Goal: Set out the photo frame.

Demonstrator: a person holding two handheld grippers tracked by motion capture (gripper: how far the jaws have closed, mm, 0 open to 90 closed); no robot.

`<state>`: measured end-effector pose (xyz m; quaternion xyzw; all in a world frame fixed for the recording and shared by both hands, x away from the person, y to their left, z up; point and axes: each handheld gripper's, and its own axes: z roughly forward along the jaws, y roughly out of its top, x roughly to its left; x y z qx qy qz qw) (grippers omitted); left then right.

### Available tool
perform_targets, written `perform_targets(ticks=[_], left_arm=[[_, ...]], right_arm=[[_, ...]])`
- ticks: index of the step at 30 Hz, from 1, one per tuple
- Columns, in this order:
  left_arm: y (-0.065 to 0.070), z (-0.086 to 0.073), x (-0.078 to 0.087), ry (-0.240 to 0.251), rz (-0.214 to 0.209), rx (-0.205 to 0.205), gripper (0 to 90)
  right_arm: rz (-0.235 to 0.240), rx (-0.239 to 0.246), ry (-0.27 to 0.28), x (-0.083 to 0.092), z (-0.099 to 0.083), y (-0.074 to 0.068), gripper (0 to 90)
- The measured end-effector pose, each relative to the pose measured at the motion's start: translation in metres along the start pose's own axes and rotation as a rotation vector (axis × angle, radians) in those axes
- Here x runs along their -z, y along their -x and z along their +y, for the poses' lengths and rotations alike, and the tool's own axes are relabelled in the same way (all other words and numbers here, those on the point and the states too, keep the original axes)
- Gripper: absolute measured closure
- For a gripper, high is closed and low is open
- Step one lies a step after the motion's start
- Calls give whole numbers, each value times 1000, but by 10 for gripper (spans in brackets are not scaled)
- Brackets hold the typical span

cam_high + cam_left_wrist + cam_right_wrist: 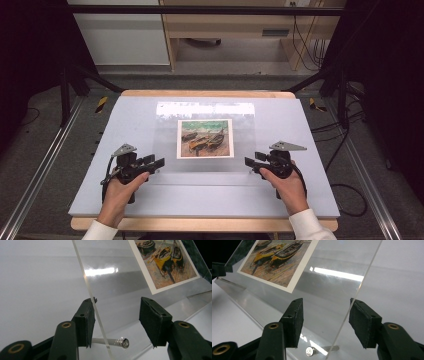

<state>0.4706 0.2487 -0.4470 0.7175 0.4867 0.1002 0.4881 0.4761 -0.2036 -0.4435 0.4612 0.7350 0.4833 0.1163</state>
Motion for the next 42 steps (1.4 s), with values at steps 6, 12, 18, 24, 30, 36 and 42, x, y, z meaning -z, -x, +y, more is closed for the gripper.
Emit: perform_targets(ticks=[6,12,18,24,30,36,42], left_arm=[[1,-1,2,-1,0,-10,471],[2,-3,4,2,3,-17,484],[3,-5,7,-1,4,-29,502],[5,-6,9,-4,11,-39,512],[6,-8,11,-4,12,-45,528],[8,-10,13,-10,18,-59,537],[8,-11,15,-12,19,-70,551]], right_arm=[[-5,7,2,2,-1,-2,474],[-10,13,8,5,-3,-3,494],[-17,24,10,8,-5,-6,513],[-22,33,10,11,-7,-8,532],[-21,47,9,13,-9,-9,552],[-23,49,8,16,-11,-10,573],[-23,47,7,18,-13,-11,592]])
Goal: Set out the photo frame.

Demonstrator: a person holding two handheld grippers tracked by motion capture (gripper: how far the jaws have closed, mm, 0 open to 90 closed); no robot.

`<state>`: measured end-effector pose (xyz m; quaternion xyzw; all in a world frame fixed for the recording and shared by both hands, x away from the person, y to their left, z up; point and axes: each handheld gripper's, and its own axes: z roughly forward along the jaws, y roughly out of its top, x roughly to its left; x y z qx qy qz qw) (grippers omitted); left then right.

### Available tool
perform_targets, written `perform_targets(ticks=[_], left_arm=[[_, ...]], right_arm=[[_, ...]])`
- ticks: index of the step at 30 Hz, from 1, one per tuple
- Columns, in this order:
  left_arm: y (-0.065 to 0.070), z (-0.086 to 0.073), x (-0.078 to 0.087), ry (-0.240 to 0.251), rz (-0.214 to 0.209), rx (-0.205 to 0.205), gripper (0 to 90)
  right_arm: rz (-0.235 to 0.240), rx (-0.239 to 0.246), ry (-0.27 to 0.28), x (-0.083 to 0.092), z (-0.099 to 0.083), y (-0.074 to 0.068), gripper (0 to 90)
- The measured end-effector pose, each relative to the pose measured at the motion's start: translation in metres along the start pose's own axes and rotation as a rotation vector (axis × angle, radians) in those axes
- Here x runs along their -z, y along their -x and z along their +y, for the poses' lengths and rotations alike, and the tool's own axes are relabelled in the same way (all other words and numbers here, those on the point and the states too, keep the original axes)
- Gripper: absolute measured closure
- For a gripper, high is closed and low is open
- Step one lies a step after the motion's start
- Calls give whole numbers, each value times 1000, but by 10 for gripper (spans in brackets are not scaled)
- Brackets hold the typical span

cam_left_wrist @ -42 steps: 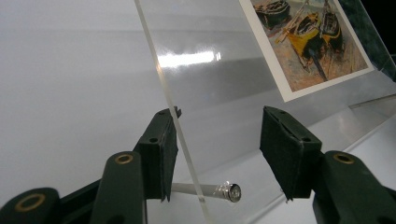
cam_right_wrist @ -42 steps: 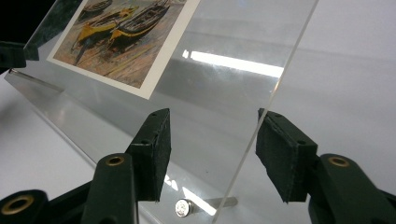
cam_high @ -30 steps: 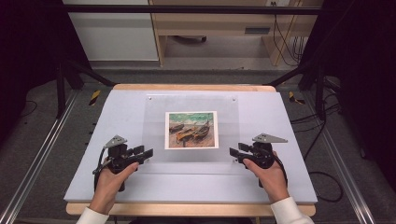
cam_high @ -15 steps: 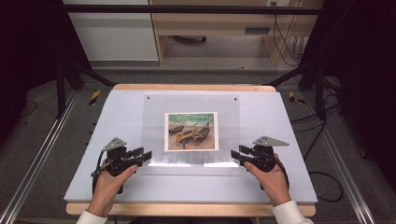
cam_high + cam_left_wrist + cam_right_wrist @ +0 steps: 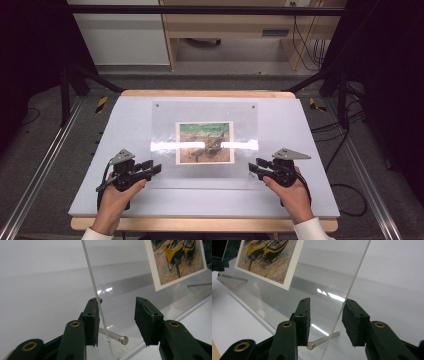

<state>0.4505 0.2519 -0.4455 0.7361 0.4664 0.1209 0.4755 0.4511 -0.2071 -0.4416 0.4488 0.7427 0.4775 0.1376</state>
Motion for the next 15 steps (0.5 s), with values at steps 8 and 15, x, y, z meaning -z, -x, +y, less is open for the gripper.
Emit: perform_targets(ticks=[8,15], left_arm=[[1,-1,1,-4,4,-14,557],[2,-2,2,-6,9,-23,563]], right_arm=[[2,1,0,2,-2,0,611],[1,0,0,3,-3,-1,623]])
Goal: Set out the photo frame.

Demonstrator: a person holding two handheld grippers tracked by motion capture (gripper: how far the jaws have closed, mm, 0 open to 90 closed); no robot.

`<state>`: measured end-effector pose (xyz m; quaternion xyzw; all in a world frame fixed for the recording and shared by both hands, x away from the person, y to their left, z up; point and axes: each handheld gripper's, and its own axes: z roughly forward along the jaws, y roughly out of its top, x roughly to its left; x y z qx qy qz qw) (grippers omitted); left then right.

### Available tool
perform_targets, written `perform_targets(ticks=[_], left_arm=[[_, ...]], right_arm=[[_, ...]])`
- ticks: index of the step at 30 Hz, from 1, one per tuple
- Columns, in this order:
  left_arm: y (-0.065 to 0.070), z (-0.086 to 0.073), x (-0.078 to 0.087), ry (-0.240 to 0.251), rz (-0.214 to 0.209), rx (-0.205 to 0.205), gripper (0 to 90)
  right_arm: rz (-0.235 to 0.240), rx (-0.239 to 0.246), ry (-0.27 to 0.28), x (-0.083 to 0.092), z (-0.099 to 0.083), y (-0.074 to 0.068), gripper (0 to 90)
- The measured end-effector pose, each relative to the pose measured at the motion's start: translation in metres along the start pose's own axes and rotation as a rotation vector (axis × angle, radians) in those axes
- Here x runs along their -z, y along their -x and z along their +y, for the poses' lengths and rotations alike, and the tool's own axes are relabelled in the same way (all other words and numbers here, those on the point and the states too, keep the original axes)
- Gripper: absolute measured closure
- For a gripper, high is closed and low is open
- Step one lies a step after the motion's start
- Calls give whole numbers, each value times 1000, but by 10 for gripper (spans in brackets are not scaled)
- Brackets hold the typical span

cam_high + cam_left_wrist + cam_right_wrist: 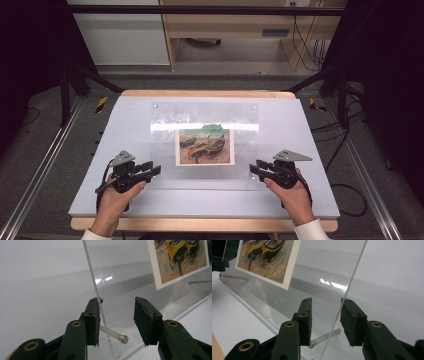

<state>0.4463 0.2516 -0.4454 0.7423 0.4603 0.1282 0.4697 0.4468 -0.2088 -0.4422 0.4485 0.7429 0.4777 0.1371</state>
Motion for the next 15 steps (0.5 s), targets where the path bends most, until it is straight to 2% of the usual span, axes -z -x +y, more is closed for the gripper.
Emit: perform_targets(ticks=[15], left_arm=[[1,-2,3,-4,1,-14,583]], right_arm=[[-5,8,0,3,-3,-2,644]])
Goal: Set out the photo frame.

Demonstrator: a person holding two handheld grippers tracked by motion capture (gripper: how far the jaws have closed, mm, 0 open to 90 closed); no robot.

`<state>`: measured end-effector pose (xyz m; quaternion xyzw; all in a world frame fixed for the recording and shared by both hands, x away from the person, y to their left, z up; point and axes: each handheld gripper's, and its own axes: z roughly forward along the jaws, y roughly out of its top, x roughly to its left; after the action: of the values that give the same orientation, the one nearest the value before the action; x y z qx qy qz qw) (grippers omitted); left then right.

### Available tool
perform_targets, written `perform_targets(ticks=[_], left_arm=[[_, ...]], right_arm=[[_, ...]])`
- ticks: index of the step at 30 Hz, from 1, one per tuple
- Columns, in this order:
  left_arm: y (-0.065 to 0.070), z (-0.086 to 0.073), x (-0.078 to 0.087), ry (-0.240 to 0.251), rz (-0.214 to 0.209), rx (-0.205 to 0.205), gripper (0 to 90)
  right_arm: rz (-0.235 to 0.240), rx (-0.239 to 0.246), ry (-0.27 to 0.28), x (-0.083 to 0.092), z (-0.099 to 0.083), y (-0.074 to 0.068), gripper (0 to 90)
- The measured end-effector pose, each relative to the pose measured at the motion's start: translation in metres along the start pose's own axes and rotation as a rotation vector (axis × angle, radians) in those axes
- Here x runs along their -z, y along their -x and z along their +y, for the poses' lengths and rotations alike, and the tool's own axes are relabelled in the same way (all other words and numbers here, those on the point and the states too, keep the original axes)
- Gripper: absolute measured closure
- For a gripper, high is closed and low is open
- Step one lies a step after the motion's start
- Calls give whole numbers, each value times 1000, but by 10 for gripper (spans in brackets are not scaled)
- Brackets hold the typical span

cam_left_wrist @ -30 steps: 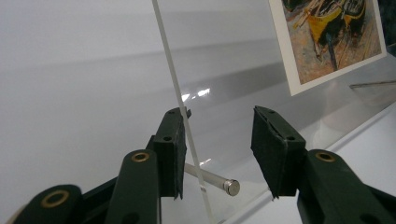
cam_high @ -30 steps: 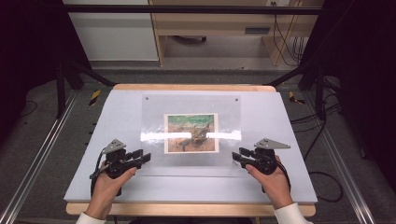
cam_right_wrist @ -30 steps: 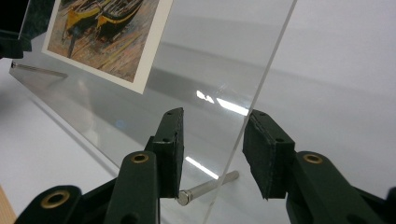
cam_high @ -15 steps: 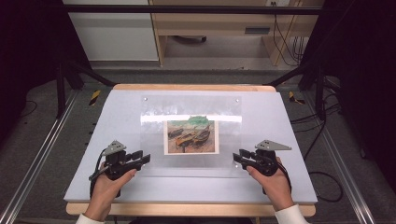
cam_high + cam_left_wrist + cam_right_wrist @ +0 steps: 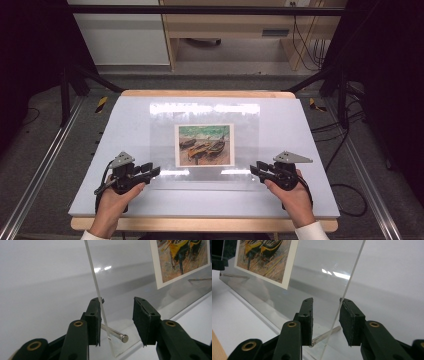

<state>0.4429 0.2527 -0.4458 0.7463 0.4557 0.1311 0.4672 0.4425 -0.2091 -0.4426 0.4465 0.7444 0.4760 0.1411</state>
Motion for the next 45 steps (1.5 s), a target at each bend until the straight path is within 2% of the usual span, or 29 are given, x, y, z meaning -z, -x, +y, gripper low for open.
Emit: perform_targets(ticks=[20,45], left_arm=[[3,-3,3,-10,13,-33,600],[4,-7,6,-25,11,-53,639]], right_arm=[[-3,11,-4,3,-3,-2,670],[-10,25,-10,8,-8,-6,710]])
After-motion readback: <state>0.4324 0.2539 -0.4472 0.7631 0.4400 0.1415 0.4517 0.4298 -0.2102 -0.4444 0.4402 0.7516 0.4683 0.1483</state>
